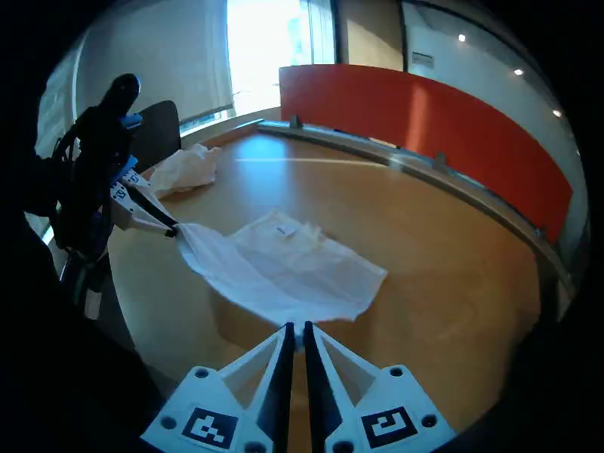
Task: Fold towel
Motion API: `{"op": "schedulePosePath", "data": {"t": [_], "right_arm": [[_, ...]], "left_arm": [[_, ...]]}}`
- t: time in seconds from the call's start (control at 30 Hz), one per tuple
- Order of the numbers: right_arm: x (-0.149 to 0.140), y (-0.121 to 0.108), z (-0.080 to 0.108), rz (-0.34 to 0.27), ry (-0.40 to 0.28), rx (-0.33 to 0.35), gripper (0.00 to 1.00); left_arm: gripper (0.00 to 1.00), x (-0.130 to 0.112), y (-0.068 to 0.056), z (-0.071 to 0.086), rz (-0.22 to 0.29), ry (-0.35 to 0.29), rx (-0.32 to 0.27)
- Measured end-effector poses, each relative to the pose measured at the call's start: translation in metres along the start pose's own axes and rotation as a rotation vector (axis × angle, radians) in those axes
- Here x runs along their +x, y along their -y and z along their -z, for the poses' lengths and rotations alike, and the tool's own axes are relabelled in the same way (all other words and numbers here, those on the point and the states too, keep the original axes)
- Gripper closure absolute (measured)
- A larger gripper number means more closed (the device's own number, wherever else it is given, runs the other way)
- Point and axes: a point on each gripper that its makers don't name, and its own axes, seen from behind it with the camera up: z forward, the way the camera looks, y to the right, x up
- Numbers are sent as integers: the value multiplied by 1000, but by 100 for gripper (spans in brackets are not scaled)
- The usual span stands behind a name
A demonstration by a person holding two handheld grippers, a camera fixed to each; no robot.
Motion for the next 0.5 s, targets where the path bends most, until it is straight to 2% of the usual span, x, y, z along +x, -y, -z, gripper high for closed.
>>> {"op": "schedulePosePath", "data": {"t": [0.27, 0.5], "right_arm": [[-1, 6, 10, -13, -1, 4, 90], [-3, 7, 10, 0, 7, 6, 90]], "left_arm": [[83, -9, -11, 12, 17, 11, -9], [83, -8, -11, 10, 23, 7, -7]]}}
